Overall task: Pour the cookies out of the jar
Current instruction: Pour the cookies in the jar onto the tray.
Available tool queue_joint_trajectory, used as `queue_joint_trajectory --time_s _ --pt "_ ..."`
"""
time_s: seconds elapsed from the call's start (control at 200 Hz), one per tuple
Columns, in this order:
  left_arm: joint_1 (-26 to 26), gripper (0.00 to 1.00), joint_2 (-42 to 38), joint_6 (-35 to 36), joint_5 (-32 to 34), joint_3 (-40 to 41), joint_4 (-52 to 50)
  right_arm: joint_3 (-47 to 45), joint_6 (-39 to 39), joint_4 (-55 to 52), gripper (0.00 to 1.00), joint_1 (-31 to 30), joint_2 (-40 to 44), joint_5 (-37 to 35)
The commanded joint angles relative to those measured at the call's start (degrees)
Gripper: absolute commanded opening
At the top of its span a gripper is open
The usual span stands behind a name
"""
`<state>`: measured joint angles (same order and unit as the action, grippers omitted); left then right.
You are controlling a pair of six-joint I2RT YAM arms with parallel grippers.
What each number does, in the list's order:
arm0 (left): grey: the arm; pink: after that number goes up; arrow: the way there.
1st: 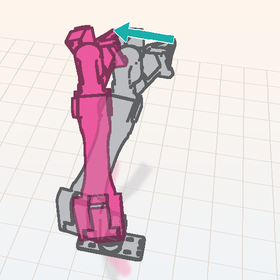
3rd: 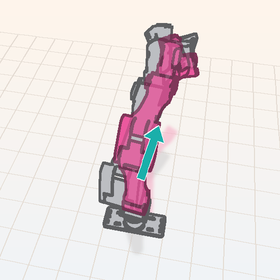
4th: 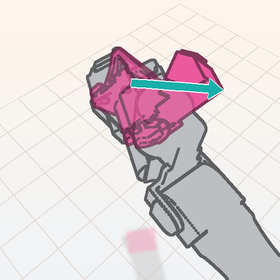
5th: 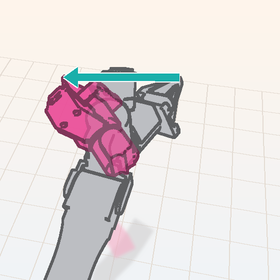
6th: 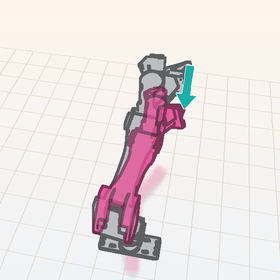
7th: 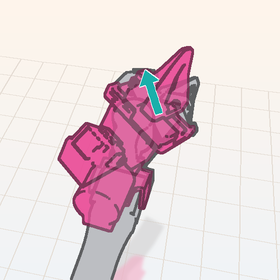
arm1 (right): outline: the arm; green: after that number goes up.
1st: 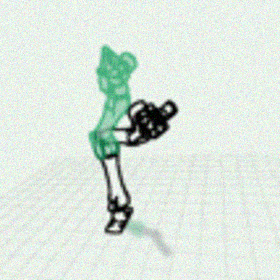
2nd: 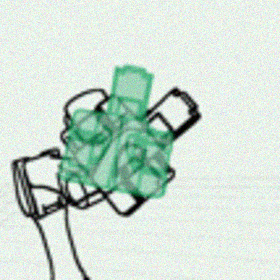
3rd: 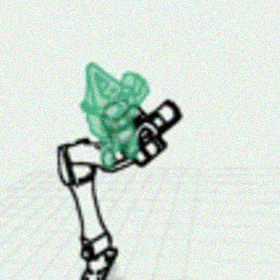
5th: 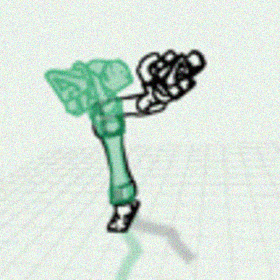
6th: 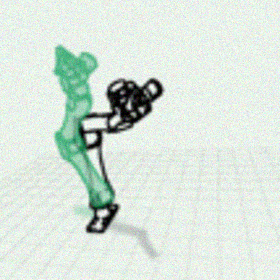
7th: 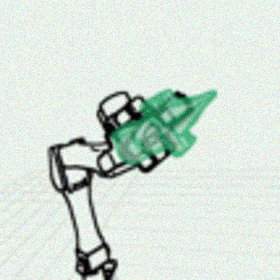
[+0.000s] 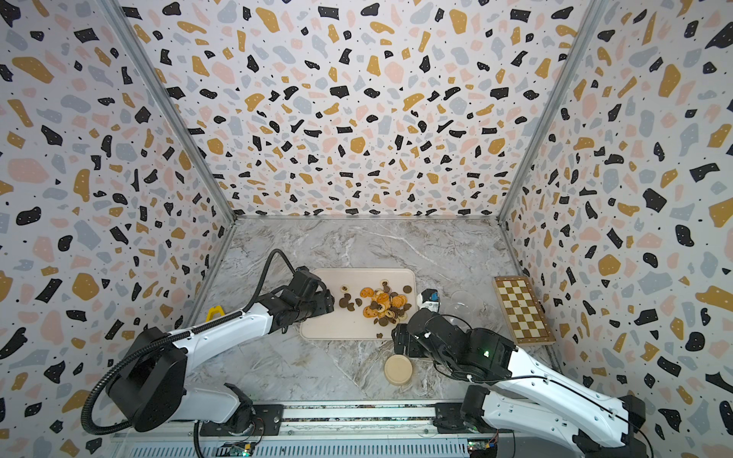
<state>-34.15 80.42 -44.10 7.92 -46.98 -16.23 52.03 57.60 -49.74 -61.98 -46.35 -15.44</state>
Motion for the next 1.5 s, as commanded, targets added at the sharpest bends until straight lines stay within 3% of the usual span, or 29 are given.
queue_joint_trajectory --time_s 0.0,0.075,0.16,0.225,0.29,0.39,0.586,0.681,0.761,0.896,0.961,1.061,1.231,1.291,1.372,1.497 --pt "-0.4 0.0 -3.8 1.0 0.2 -3.1 1.3 0.1 0.2 -0.4 0.93 0.1 0.0 -0.2" --pt "0.0 0.0 -3.6 2.1 3.3 -2.0 3.1 -0.4 0.2 0.2 0.93 0.1 0.1 -0.1" --pt "1.7 0.0 -1.3 2.9 -1.4 -4.3 -0.4 0.1 0.2 0.5 0.93 0.2 -0.4 0.1" --pt "-0.4 0.0 -1.4 3.4 2.1 -1.2 4.8 0.1 0.2 0.1 0.92 0.2 -0.5 0.1" --pt "0.8 0.0 0.2 2.1 -2.0 -1.8 3.2 -0.3 0.2 0.7 0.92 0.2 -0.2 0.1" --pt "-0.4 0.0 0.1 2.2 0.8 0.4 7.5 -0.1 0.2 0.1 0.93 0.1 -0.2 0.1" --pt "-0.1 0.0 -2.4 1.0 -0.9 -0.9 4.3 0.4 0.0 0.1 0.92 0.2 -0.6 0.1" --pt "-2.6 0.0 -5.2 3.9 5.3 1.0 8.5 0.7 -0.3 0.4 0.92 0.1 -0.7 0.0" --pt "1.1 0.0 -0.8 3.5 -1.9 -1.5 4.3 0.7 -0.8 0.7 0.92 0.2 -1.3 -0.2" --pt "-0.9 0.0 -5.9 2.1 1.2 0.9 5.4 1.3 -0.9 0.2 0.92 0.1 -1.7 -0.1" --pt "-0.5 0.0 -4.5 4.2 4.4 2.5 8.7 0.8 -0.9 0.8 0.92 0.2 -1.2 -0.2" --pt "2.5 0.0 0.0 5.1 -2.1 -1.3 3.0 1.6 -1.3 1.1 0.92 0.2 -2.4 0.3" --pt "-1.1 0.0 -8.2 2.4 1.6 -0.4 2.7 1.5 -1.2 1.3 0.92 0.2 -2.1 -0.1" --pt "-1.3 0.0 -7.3 5.4 5.2 3.6 10.6 1.5 -1.2 1.3 0.92 0.1 -2.1 -0.2" --pt "4.5 0.0 -1.7 3.8 -4.8 1.9 7.7 1.8 -1.5 1.7 0.92 0.2 -3.1 0.2" --pt "3.0 0.0 -3.7 1.1 -3.8 4.2 9.2 2.3 -1.3 1.0 0.92 0.1 -3.2 0.1"
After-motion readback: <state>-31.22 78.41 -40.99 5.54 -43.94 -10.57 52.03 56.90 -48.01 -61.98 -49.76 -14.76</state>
